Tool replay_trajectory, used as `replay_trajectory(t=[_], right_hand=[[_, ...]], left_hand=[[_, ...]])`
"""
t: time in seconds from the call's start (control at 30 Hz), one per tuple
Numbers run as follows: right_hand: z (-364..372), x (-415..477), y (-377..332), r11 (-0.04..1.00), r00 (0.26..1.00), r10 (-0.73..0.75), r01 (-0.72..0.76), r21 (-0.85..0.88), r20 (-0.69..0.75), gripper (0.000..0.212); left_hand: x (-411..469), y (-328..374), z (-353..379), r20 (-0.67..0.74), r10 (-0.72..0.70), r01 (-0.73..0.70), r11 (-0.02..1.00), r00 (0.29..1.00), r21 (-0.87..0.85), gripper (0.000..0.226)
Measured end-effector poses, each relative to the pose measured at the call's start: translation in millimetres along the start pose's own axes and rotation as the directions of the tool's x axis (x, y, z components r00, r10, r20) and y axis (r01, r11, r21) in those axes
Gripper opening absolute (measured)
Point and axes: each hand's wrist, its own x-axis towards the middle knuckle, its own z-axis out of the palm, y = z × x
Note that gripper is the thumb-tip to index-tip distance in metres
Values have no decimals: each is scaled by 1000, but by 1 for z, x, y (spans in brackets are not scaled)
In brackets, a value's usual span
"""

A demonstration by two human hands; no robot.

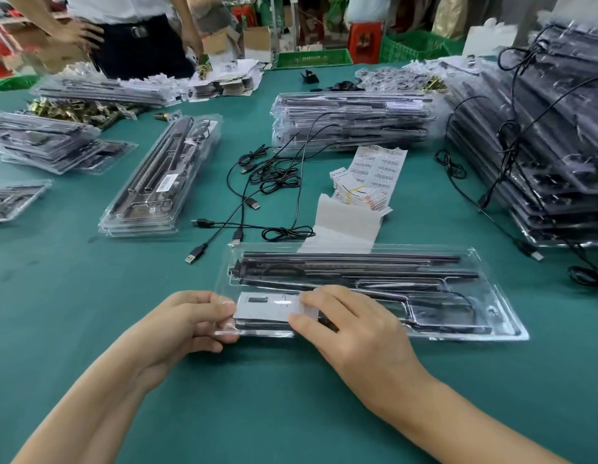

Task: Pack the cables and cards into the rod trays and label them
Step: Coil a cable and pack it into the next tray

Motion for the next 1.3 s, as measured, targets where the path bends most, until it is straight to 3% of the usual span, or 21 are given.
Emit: replay_trajectory(t=[0.2, 0.3, 0.33, 0.4, 0.43, 0.5, 0.57, 0.67, 0.73, 0.87, 0.97, 1.07, 1.2, 1.3], right_hand=[[-17, -5, 18, 994, 995, 95, -97, -45, -32, 43], [-36, -4, 23, 996, 998, 61, -61, -61, 3, 40], [-44, 0, 24, 997, 998, 48, -45, -62, 42, 40], [-63, 15, 25, 998, 983, 51, -45, -38, 179, 37], [-76, 27, 26, 998, 963, 66, -61, -29, 260, 30], [-102, 49, 33, 993, 906, 119, -119, -26, 406, 16], [-121, 68, 45, 984, 839, 133, -177, 33, 527, 23], [-128, 96, 67, 912, 662, 37, -329, 246, 748, 28], [-115, 107, 81, 835, 593, 26, -456, 309, 805, 30], [-69, 89, 97, 832, 636, 133, -488, 262, 760, 35], [-42, 64, 98, 857, 660, 188, -472, 206, 728, 38], [-25, 47, 90, 899, 707, 243, -421, 119, 664, 45], [-19, 33, 81, 863, 769, 295, -469, 187, 567, 43], [-20, 27, 76, 886, 806, 322, -441, 141, 497, 37]], left_hand=[[-28, -14, 2, 23, 36, -30, 975, 999, -219, 14], [-41, -27, 7, -80, 131, -143, 977, 988, -161, 22], [-41, -30, 8, -200, 215, -230, 972, 956, -53, 27], [-39, -26, 6, -410, 443, -423, 895, 797, 145, 25], [-40, -21, 3, -405, 558, -546, 823, 724, 157, 29], [-41, -23, 1, -209, 752, -737, 657, 625, 162, 45], [-42, -30, 9, -132, 826, -787, 562, 548, 252, 51], [-37, -20, 22, -305, 788, -732, 612, 535, 298, 47], [-27, -9, 25, -342, 720, -701, 684, 604, 202, 46], [-2, -9, 27, -313, 453, -475, 880, 835, 6, 35], [9, -12, 29, -330, 373, -343, 928, 867, 147, 31], [14, -15, 27, -413, 447, -223, 845, 794, 486, 15], [15, -8, 37, -315, 552, -84, 580, 772, 810, 14], [23, 16, 49, -179, 660, -180, 438, 729, 881, 22]])
